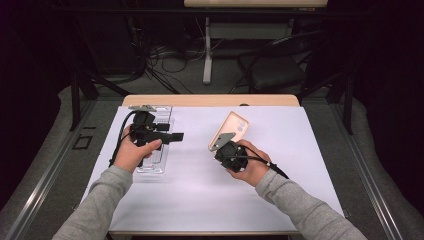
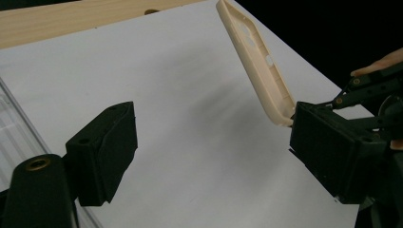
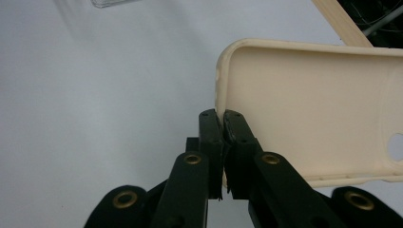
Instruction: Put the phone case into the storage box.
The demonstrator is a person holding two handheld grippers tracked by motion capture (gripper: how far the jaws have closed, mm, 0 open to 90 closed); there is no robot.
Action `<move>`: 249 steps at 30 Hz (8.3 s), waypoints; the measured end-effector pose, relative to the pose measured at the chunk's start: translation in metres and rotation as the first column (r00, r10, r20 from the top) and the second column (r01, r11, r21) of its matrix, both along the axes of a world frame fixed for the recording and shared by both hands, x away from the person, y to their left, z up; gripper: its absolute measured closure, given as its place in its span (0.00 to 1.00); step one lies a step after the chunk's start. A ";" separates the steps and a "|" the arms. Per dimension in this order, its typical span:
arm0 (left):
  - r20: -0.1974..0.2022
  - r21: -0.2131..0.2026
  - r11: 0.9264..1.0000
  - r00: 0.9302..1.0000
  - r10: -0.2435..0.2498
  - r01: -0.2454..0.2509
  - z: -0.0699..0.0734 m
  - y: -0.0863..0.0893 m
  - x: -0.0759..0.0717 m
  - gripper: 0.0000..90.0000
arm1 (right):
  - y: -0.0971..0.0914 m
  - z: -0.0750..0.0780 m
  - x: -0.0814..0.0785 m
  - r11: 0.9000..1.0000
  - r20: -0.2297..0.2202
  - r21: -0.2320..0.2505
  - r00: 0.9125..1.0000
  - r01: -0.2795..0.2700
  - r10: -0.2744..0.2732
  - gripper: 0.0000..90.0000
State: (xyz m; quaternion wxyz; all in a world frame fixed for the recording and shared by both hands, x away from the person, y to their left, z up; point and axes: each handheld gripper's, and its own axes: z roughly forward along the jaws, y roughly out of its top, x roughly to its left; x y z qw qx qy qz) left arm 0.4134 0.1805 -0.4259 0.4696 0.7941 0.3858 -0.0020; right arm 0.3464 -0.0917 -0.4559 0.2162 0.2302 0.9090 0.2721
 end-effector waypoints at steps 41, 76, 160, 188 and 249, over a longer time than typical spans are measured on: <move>-0.170 0.003 0.998 0.984 -0.059 0.061 0.001 -0.055 0.030 0.38 | 0.015 0.000 -0.008 0.995 0.055 -0.038 0.994 -0.089 0.091 0.97; -0.276 -0.008 0.998 0.959 -0.064 0.064 -0.009 -0.066 0.035 0.49 | 0.025 -0.003 -0.015 0.991 0.064 -0.050 0.990 -0.125 0.128 0.97; -0.478 -0.065 0.996 0.878 0.020 -0.058 -0.022 -0.062 0.041 0.89 | 0.031 -0.005 -0.021 0.987 0.081 -0.044 0.984 -0.153 0.156 0.97; -0.502 -0.070 0.995 0.864 0.033 -0.078 -0.023 -0.060 0.042 0.90 | 0.030 -0.004 -0.020 0.988 0.070 -0.039 0.986 -0.152 0.155 0.97; -0.213 -0.219 0.971 0.976 0.054 -0.102 -0.010 -0.034 0.014 0.90 | -0.026 0.036 -0.014 0.955 0.051 0.297 0.999 0.002 -0.018 0.61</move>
